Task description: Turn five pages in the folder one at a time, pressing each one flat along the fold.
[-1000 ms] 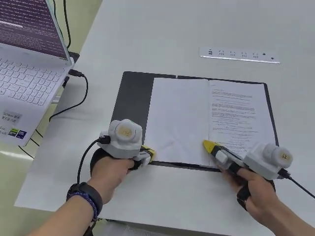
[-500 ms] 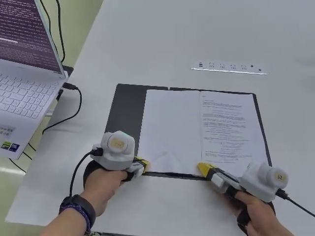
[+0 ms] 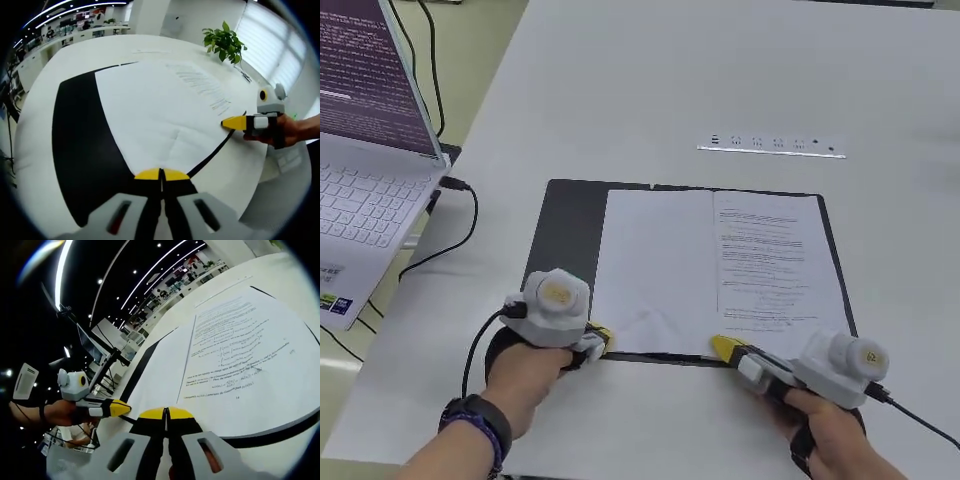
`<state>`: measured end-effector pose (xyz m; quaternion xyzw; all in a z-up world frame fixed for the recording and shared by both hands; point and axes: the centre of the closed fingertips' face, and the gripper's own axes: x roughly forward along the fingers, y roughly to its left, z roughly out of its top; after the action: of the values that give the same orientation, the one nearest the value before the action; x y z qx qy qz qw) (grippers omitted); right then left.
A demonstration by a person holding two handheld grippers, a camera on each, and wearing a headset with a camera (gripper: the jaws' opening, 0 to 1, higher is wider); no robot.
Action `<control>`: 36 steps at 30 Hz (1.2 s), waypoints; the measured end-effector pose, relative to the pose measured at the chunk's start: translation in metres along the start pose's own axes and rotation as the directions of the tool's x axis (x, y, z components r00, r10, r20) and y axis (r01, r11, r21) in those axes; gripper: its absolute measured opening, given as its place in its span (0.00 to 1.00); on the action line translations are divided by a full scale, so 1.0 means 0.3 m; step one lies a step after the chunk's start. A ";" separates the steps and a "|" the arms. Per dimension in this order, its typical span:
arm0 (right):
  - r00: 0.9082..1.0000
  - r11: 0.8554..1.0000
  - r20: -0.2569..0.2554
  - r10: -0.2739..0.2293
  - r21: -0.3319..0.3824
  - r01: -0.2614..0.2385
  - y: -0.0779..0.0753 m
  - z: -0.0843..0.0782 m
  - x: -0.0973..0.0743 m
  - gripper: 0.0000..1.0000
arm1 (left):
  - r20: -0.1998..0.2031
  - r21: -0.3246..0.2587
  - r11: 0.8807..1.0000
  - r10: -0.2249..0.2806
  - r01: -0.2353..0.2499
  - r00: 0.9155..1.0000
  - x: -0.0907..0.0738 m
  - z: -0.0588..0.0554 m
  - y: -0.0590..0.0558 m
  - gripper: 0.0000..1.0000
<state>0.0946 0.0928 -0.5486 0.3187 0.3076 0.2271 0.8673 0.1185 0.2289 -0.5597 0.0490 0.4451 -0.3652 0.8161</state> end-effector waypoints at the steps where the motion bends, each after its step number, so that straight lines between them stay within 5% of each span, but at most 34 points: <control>1: 1.000 1.000 0.000 0.001 0.004 -0.001 0.004 0.000 -0.002 0.00 | -0.003 0.001 1.000 0.000 0.000 1.000 -0.004 0.001 -0.003 0.00; 11: 1.000 1.000 -0.013 0.020 0.017 -0.020 0.029 0.015 -0.044 0.10 | 0.036 -0.043 0.998 -0.039 0.041 0.999 -0.034 0.027 -0.070 0.06; 21: 1.000 0.994 -0.024 -0.010 -0.107 0.007 0.005 0.061 -0.141 0.21 | 0.094 -0.001 0.999 -0.049 0.049 0.994 -0.105 0.079 -0.115 0.16; 36: 0.998 0.966 -0.029 -0.054 -0.256 0.045 -0.048 0.100 -0.303 0.31 | 0.131 0.081 0.997 -0.024 0.013 0.991 -0.220 0.081 -0.133 0.28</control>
<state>0.0536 0.0167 -0.5050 0.1924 0.2994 0.2487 0.9008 0.0876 0.2266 -0.4851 0.0532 0.3756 -0.3928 0.8377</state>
